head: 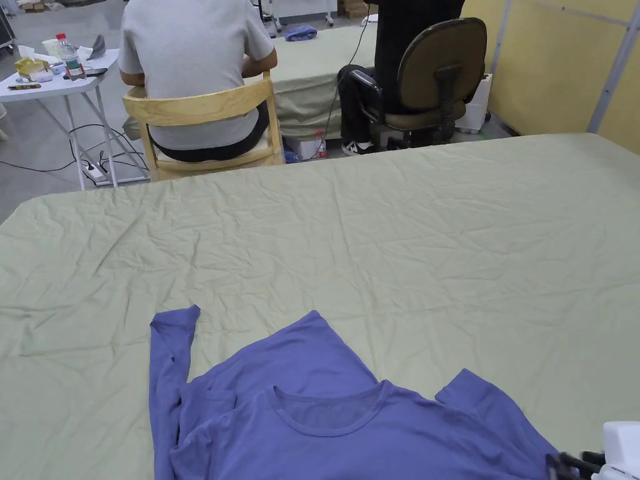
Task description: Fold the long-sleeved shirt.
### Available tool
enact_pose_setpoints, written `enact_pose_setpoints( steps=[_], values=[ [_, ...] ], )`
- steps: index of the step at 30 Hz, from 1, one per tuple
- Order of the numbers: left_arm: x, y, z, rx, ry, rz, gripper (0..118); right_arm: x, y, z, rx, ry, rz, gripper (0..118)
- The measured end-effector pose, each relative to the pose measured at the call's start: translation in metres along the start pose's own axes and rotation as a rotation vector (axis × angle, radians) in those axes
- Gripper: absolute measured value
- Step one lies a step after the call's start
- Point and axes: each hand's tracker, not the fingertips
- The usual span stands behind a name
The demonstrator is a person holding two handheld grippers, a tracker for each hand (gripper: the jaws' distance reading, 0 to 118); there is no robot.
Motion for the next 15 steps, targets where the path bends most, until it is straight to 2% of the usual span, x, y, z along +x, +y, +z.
enact_pose_setpoints(
  steps=[2, 4, 7, 9, 12, 15],
  values=[
    [0.004, -0.001, -0.001, -0.013, 0.048, 0.014, 0, -0.006, 0.0, 0.0, 0.007, -0.032, 0.008, 2],
    [0.007, 0.001, -0.004, -0.043, -0.015, 0.025, 0, -0.017, -0.001, 0.0, -0.001, 0.048, 0.006, 3],
    [0.014, 0.012, -0.012, -0.054, -0.033, 0.042, 0, -0.025, -0.001, -0.001, 0.004, 0.049, 0.004, 2],
    [0.023, 0.03, -0.024, -0.042, -0.003, -0.054, 0, -0.031, 0.004, -0.005, -0.009, 0.075, 0.025, 2],
    [0.042, 0.068, -0.056, -0.035, -0.018, -0.115, 0, -0.049, 0.014, -0.016, -0.019, 0.147, 0.066, 2],
    [0.066, 0.11, -0.092, -0.021, -0.03, -0.166, 0, -0.066, 0.016, -0.042, -0.084, 0.129, 0.131, 2]
  ],
)
